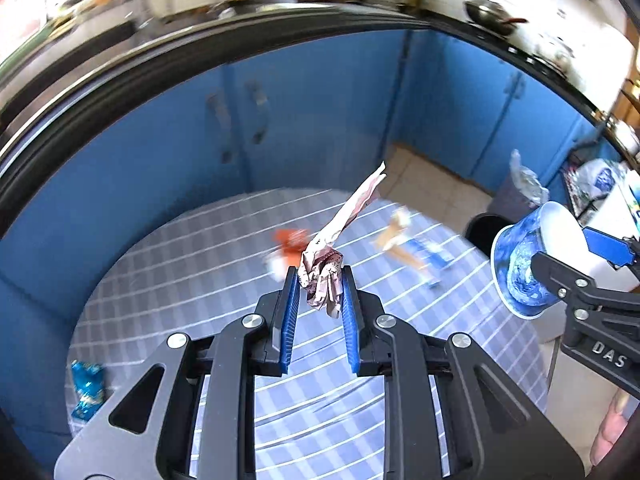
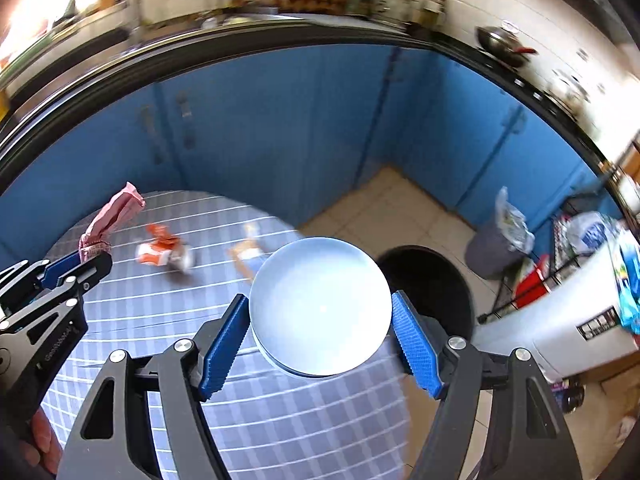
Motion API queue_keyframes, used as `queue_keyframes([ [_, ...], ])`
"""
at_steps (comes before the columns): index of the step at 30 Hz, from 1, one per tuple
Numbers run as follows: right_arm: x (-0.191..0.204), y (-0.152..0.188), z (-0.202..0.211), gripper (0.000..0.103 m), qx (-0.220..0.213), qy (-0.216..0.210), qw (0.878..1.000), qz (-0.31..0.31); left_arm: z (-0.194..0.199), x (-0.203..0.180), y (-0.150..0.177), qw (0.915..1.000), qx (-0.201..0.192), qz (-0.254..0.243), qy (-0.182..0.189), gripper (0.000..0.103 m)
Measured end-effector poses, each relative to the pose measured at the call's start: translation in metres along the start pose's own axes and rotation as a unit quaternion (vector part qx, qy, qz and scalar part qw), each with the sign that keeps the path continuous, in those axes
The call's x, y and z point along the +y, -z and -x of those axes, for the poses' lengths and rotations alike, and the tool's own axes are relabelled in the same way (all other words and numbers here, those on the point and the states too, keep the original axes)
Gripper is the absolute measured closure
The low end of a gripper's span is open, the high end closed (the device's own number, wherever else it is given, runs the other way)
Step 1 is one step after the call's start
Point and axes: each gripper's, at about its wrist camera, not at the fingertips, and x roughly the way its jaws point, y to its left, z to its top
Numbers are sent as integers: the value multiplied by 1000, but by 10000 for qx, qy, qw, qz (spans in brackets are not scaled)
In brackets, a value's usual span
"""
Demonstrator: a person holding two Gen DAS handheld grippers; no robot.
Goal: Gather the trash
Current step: 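Carry the pink wrapper and blue tin over the bin and open both tools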
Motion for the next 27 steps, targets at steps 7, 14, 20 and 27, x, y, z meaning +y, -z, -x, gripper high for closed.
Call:
queue_keyframes([
  [7, -86, -7, -9, 33, -158, 119, 9989, -413, -11, -73, -45, 9990, -163, -397, 115, 82],
  [14, -153, -20, -28, 33, -260, 194, 9969, -719, -26, -125, -85, 9972, -338, -612, 252, 81],
  [20, -179, -26, -40, 33, -291, 185, 9963, -787, -44, -160, -108, 9959, -336, -755, 380, 81],
  [27, -196, -25, -53, 33, -261, 237, 9960, -822, -58, -192, -120, 9940, -307, -896, 554, 79],
])
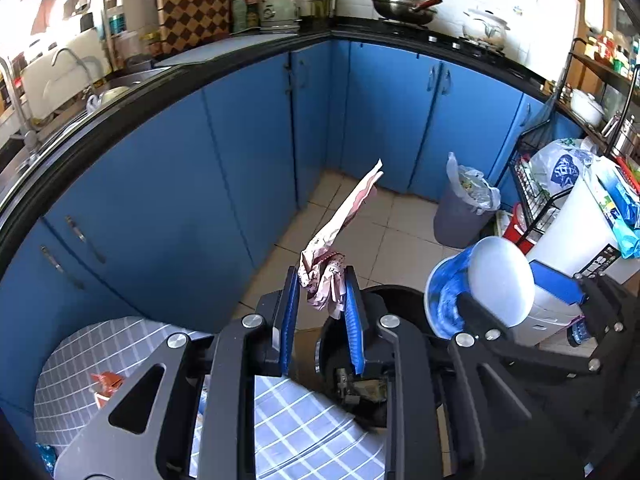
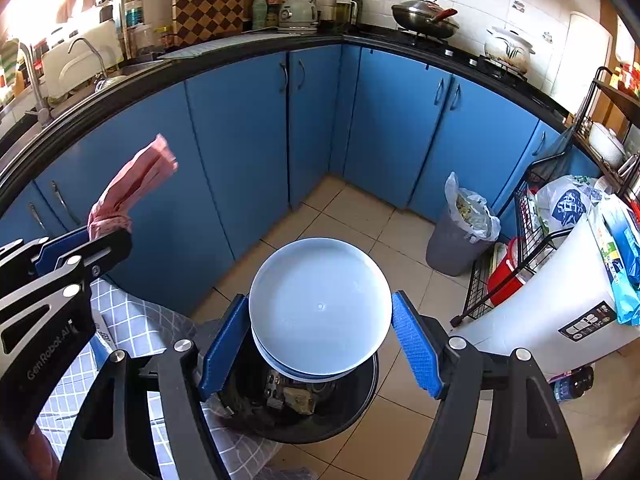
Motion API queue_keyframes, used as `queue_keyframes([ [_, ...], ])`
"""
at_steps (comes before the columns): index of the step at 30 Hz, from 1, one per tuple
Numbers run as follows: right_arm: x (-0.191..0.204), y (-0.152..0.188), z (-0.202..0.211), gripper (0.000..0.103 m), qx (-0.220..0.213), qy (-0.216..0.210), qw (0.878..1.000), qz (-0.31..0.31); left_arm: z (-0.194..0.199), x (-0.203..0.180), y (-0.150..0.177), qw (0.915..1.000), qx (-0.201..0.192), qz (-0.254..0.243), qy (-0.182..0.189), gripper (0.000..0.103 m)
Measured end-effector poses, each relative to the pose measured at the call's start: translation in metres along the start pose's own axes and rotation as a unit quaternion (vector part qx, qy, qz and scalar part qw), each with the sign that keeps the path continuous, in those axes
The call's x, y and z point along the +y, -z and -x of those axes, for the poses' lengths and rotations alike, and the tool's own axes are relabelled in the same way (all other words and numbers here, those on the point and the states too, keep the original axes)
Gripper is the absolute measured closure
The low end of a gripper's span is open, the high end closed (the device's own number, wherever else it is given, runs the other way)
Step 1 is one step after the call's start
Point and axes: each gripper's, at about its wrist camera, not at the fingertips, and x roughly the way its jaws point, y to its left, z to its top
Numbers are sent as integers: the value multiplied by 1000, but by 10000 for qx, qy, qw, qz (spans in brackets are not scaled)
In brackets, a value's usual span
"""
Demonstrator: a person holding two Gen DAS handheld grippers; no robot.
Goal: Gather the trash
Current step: 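Carry the pink wrapper and blue tin over the bin and open both tools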
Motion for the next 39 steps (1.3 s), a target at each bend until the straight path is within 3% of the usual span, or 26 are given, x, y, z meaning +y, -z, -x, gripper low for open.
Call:
queue_keyframes([
  [5, -12, 3, -9, 33, 73, 48, 9999, -84, -9, -14, -7, 9999, 29, -87, 143, 78],
  [8, -18, 4, -12, 33, 101, 79, 9998, -144, -12, -17, -10, 9997, 31, -73, 236, 70],
  [10, -22, 4, -14, 33, 119, 97, 9997, -178, -13, -19, -12, 9996, 43, -39, 293, 40],
  [11, -23, 5, -15, 33, 120, 108, 9997, -189, -12, -19, -12, 9997, -15, -21, 258, 18],
  [13, -25, 5, -16, 33, 126, 122, 9996, -207, -8, -18, -12, 9996, -175, -10, 234, 17],
  [30, -11, 3, -19, 33, 167, -114, 9996, -192, -10, 18, -3, 9997, 2, 238, -115, 17],
  [33, -9, 2, -19, 23, 150, -88, 9995, -262, -9, 24, -2, 9995, 17, 270, -154, 15],
  [39, -6, 1, -18, 21, 124, -135, 9992, -344, -6, 33, 2, 9993, 55, 296, -242, 13],
])
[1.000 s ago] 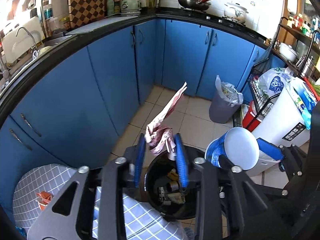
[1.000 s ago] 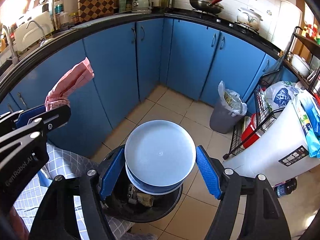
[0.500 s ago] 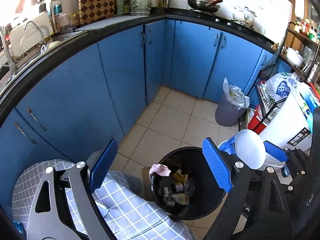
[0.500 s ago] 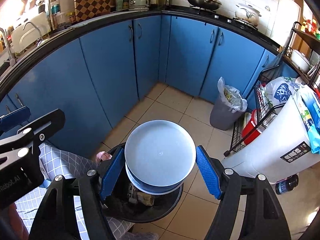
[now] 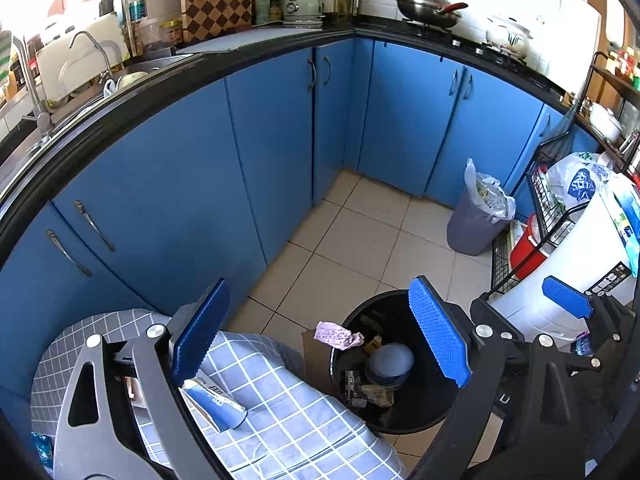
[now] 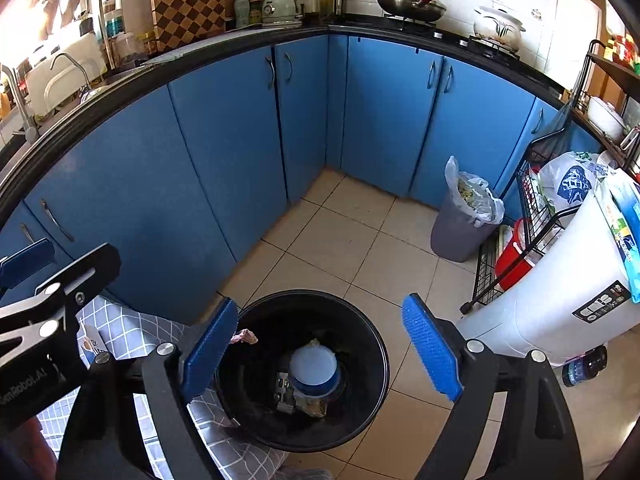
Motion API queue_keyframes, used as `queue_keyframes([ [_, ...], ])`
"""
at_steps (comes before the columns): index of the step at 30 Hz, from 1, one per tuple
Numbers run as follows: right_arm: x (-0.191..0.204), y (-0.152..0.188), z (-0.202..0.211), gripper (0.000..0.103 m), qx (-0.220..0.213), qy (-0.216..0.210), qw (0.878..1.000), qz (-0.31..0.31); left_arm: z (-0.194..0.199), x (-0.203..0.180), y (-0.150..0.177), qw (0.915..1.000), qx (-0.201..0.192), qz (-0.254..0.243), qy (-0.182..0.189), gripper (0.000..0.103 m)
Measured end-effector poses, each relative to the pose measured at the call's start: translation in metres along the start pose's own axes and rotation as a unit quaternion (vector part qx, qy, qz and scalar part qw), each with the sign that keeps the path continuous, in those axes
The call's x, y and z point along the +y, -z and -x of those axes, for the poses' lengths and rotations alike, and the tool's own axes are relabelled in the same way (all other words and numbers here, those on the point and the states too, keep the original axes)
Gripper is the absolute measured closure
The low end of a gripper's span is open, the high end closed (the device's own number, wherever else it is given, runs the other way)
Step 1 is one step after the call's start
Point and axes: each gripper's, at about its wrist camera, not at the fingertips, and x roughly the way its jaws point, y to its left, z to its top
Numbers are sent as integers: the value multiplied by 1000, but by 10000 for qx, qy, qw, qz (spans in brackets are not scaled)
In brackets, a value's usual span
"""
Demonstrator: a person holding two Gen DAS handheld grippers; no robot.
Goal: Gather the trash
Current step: 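Carry the pink wrapper and blue tin over the bin and open both tools, then move both tools back to the table toward the orange box and paper carton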
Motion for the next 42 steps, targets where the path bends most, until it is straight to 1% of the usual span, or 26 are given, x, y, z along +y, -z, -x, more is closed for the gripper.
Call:
queue_keyframes([
  [5, 6, 6, -2, 21, 76, -76, 9999, -85, 4, 10, 4, 9999, 21, 9, -106, 13],
  [6, 8, 8, -3, 21, 109, -109, 9998, -98, 5, 14, 5, 9996, 10, -264, 17, 13],
  [11, 32, 22, -7, 21, 258, -331, 9991, -93, 10, 43, 16, 9994, 91, -175, -271, 13],
  [13, 45, 28, -7, 21, 298, -395, 9988, -20, 11, 61, 23, 9990, 146, -71, -416, 13],
  [18, 96, 47, -3, 21, 360, -511, 9975, 336, 15, 116, 44, 9971, 245, 268, -665, 13],
  [21, 121, 55, 2, 21, 350, -455, 9970, 512, 13, 149, 57, 9955, 309, 440, -786, 13],
  [24, 142, 63, 7, 21, 356, -362, 9973, 521, 10, 181, 69, 9946, 396, 560, -783, 13],
  [25, 149, 64, 8, 21, 362, -327, 9975, 511, 9, 189, 73, 9933, 455, 632, -858, 13],
  [29, 176, 70, 9, 21, 384, -257, 9980, 439, 1, 223, 83, 9931, 613, 623, -786, 13],
  [32, 193, 71, 5, 21, 383, -245, 9982, 392, -8, 238, 87, 9936, 716, 544, -677, 13],
  [35, 207, 71, -4, 21, 414, -213, 9983, 359, -18, 245, 90, 9944, 817, 432, -513, 13],
  [38, 218, 74, -11, 21, 456, -156, 9982, 371, -30, 247, 96, 9947, 885, 292, -424, 13],
  [42, 224, 77, -16, 21, 466, -45, 9981, 401, -45, 252, 105, 9938, 1005, 325, -342, 13],
])
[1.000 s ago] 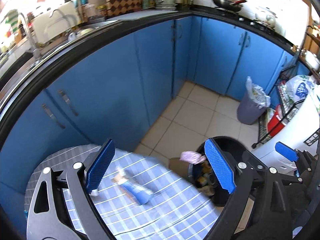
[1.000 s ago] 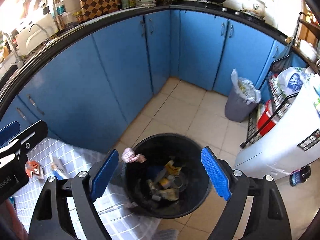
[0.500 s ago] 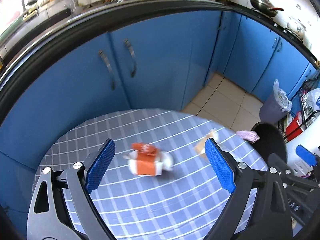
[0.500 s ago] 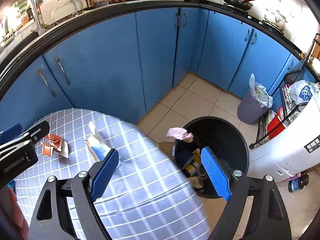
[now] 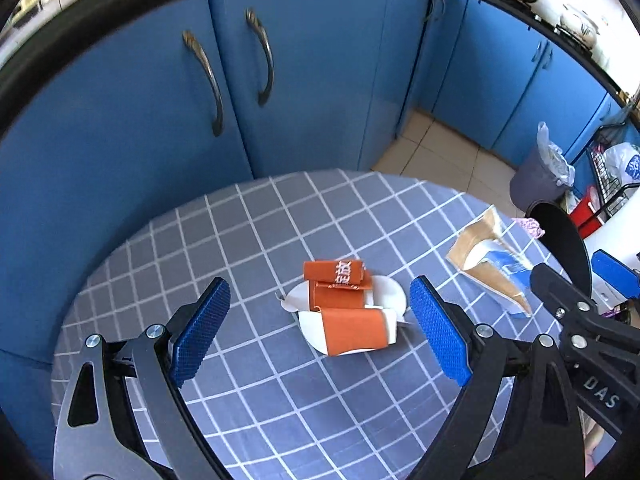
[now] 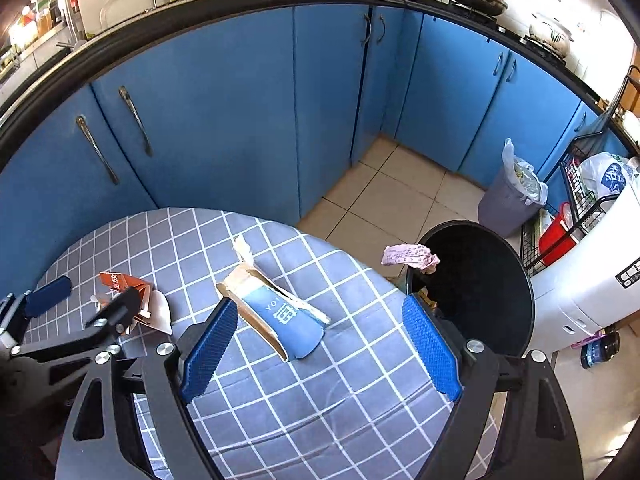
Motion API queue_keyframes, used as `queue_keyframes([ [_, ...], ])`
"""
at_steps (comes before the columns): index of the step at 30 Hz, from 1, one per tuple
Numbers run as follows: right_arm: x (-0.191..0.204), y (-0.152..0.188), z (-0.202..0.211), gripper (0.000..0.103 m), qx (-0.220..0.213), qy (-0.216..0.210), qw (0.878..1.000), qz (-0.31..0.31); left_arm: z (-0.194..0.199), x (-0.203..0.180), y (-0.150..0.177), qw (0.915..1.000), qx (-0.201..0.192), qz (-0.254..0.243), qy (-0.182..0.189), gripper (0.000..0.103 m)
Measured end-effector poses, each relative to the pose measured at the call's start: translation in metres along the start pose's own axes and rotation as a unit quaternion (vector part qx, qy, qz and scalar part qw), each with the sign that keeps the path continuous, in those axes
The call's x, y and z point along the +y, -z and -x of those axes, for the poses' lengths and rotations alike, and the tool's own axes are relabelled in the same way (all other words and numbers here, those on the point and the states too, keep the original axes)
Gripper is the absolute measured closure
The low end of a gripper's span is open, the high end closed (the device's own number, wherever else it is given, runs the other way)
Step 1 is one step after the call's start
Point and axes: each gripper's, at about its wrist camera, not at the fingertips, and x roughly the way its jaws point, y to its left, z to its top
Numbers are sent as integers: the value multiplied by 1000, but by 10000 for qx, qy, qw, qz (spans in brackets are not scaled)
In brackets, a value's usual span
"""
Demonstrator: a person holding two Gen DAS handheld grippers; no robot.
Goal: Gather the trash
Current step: 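Move both tools back to the table toward the orange box and paper carton, then grasp the orange-and-white box with the left tool while the right tool grasps the blue carton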
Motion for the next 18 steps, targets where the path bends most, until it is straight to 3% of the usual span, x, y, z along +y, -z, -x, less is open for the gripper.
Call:
queue_keyframes([
  [13, 17, 5, -11, 21, 55, 20, 9999, 140, -14, 42, 4, 9996, 107, 265, -76, 14],
  [18, 35, 0, -26, 21, 157, 113, 9990, 403, -15, 63, 5, 9989, 147, 441, -43, 33],
])
